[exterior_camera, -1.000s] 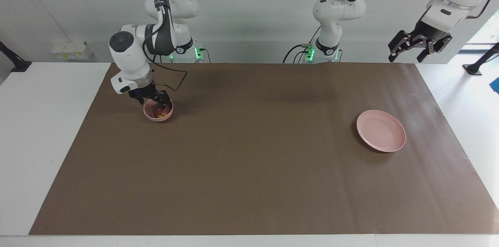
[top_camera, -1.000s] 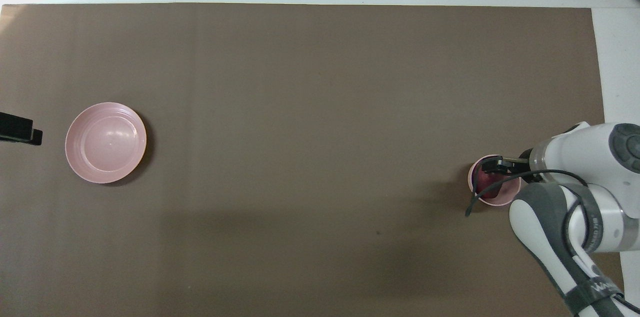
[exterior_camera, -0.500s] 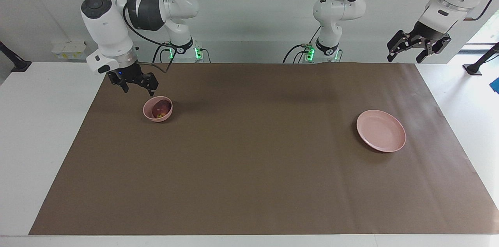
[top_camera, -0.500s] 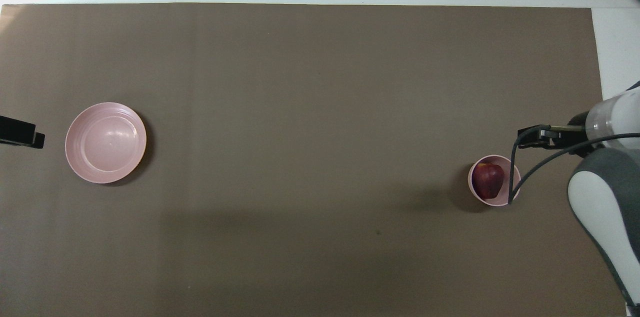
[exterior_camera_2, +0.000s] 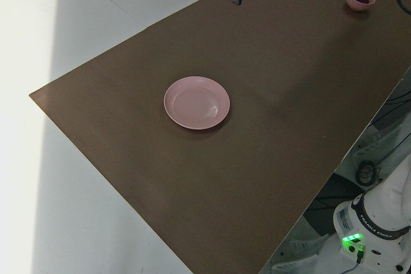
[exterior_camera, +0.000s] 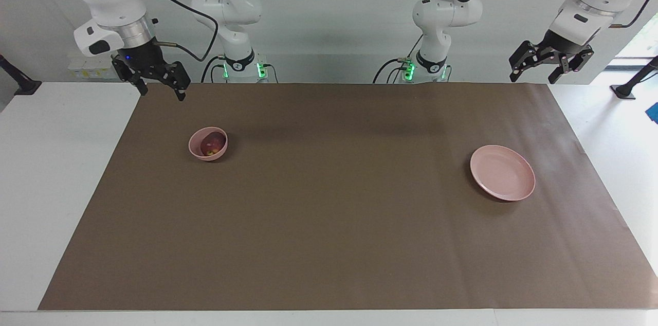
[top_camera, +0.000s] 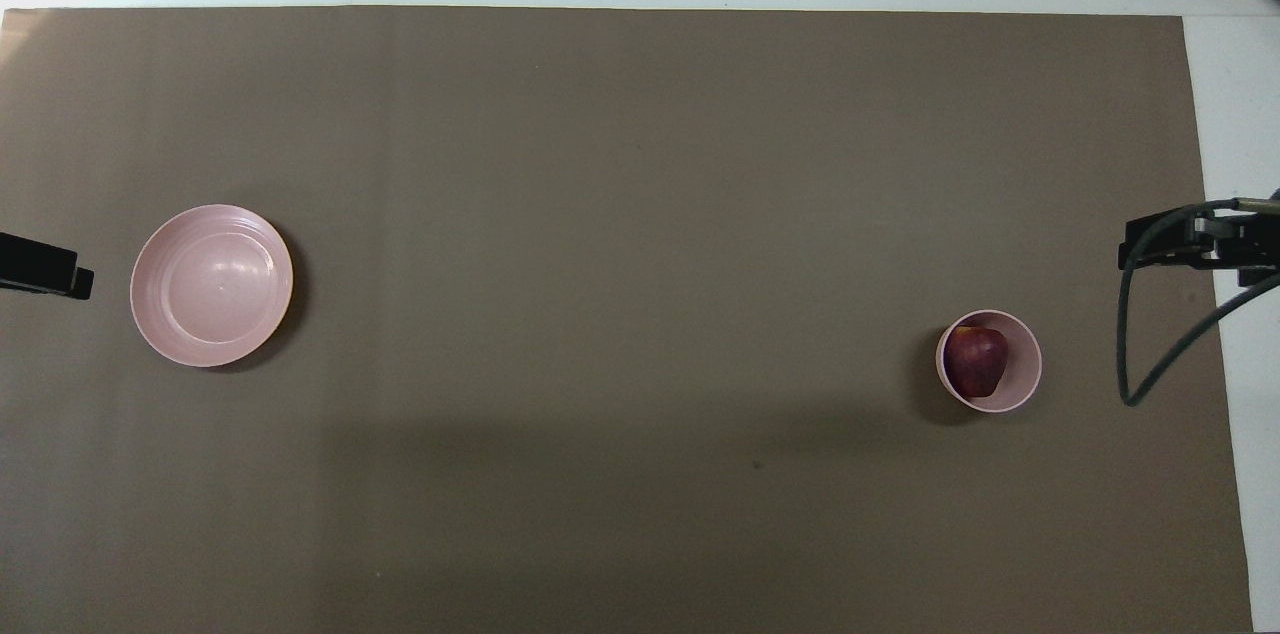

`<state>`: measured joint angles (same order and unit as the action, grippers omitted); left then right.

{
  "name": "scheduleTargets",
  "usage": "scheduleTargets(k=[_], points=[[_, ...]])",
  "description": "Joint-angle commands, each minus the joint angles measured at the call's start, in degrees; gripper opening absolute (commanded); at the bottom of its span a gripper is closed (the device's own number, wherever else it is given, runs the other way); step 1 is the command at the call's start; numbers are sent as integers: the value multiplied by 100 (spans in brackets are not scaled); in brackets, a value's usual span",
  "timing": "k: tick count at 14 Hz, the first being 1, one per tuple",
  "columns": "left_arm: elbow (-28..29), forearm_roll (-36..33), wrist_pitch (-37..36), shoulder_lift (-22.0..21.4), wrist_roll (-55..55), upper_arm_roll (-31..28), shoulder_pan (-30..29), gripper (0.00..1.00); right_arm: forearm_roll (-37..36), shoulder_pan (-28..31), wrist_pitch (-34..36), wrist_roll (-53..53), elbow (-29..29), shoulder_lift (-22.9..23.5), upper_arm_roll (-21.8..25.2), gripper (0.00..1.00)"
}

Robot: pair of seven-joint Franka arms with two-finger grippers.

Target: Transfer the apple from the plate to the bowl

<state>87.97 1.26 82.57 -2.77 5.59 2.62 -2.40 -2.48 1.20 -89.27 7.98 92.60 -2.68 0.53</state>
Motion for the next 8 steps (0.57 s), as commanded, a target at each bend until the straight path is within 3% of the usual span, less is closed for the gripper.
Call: scheduleTargets(k=[1, 8], points=[[106, -117, -57, -92, 47, -42, 82, 100, 134, 29, 567, -165, -935, 521, -62, 100], [89, -46, -75, -101, 21, -69, -24, 100, 389, 29, 445, -200, -875, 488, -53, 100]])
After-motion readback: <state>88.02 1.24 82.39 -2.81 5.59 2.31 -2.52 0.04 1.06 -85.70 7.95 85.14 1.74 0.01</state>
